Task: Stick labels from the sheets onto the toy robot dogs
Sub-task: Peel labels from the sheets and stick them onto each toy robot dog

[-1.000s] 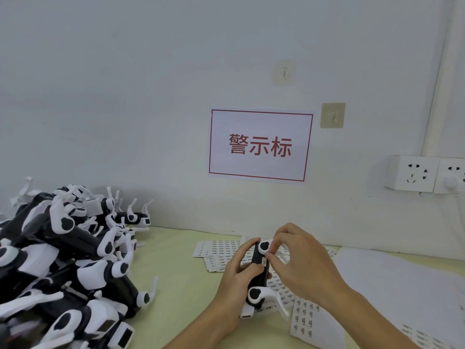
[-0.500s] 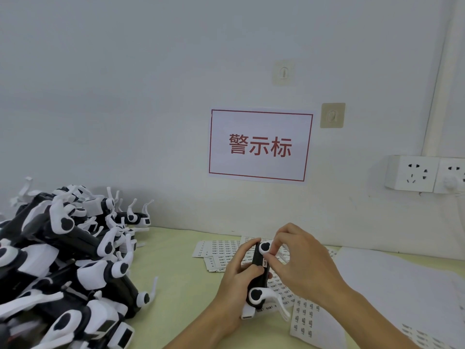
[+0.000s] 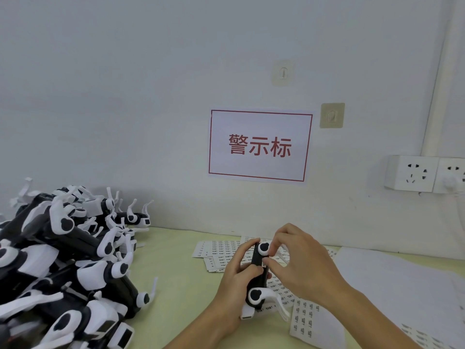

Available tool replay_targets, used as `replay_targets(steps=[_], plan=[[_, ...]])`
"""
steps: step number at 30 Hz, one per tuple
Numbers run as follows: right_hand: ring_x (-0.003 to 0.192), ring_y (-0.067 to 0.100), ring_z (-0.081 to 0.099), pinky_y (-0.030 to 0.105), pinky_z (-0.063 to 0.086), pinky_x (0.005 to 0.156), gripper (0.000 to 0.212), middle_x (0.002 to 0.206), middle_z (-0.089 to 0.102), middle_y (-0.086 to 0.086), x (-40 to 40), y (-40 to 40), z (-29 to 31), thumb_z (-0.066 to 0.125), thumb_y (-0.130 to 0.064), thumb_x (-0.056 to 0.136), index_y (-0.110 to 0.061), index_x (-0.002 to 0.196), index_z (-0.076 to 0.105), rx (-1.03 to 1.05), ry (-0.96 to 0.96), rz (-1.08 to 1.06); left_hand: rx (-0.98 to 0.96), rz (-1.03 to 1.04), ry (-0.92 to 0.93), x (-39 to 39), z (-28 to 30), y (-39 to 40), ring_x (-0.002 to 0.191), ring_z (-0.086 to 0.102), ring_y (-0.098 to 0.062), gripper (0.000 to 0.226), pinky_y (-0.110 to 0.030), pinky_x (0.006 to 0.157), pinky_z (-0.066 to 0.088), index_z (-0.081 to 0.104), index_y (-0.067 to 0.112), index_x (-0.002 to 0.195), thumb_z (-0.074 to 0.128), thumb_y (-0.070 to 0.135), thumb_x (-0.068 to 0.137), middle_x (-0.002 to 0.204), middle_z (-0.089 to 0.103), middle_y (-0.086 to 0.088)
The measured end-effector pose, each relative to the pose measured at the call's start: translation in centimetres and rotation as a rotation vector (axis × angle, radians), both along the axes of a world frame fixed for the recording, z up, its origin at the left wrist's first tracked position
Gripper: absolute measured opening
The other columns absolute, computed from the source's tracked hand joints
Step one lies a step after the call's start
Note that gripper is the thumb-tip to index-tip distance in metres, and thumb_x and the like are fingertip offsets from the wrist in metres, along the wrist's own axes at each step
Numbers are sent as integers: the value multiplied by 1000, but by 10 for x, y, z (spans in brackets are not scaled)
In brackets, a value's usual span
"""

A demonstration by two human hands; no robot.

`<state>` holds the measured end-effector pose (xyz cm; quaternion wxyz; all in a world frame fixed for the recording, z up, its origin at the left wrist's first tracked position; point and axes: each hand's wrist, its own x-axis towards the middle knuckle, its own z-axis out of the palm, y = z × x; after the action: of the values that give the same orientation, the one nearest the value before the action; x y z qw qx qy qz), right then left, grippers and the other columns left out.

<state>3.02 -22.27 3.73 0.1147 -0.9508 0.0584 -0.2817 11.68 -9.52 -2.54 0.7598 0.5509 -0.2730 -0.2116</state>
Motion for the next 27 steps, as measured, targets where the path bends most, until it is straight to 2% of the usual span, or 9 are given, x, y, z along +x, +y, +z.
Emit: replay_targets(steps=[6, 9, 12, 14, 19, 23, 27], plan=[[88, -13, 48, 10, 33, 65, 27, 100, 47, -26, -1, 0, 1, 67, -52, 83, -46, 72, 43, 0, 21, 6, 26, 3, -4, 3, -3, 1, 96, 71, -26, 52, -36, 82, 54, 66, 39, 123, 53, -2, 92, 114, 70, -17], [88, -10, 48, 10, 33, 66, 26, 100, 47, -26, 0, 0, 0, 66, -53, 84, -46, 72, 43, 4, 15, -5, 21, -8, -7, 2, -2, 1, 97, 71, -27, 51, -35, 82, 53, 66, 39, 123, 56, 2, 90, 113, 71, -15], [88, -8, 49, 10, 34, 65, 25, 100, 47, -26, 1, 0, -1, 65, -52, 84, -45, 72, 44, 3, 5, -12, -3, -28, 11, 0, 0, 1, 90, 70, -25, 56, -36, 78, 52, 66, 39, 122, 60, 13, 73, 110, 71, -17], [88, -10, 49, 11, 35, 66, 25, 100, 47, -26, 0, 0, -1, 66, -52, 83, -45, 73, 44, 7, 11, 2, -16, -40, 18, 1, -1, 1, 86, 70, -23, 58, -33, 73, 53, 66, 39, 122, 58, 13, 70, 107, 72, -16], [88, -11, 48, 11, 35, 66, 26, 100, 47, -26, -1, 0, 0, 67, -52, 83, -45, 73, 44, 13, 19, 11, -17, -39, 21, 2, -2, 1, 82, 70, -21, 58, -30, 69, 53, 66, 37, 123, 57, 11, 72, 103, 72, -15], [87, -7, 49, 12, 35, 67, 26, 99, 48, -26, -1, 0, 1, 68, -52, 82, -45, 73, 45, 19, 22, 15, -1, -32, 11, 3, -3, 1, 82, 70, -20, 54, -29, 68, 53, 66, 38, 122, 50, -2, 89, 103, 73, -13], [86, -10, 48, 11, 34, 66, 26, 99, 47, -27, 0, -1, 0, 65, -53, 83, -45, 72, 44, 14, 15, 1, -4, -25, 21, 1, -1, 1, 84, 70, -21, 55, -30, 69, 53, 66, 38, 123, 57, 5, 80, 105, 73, -13]])
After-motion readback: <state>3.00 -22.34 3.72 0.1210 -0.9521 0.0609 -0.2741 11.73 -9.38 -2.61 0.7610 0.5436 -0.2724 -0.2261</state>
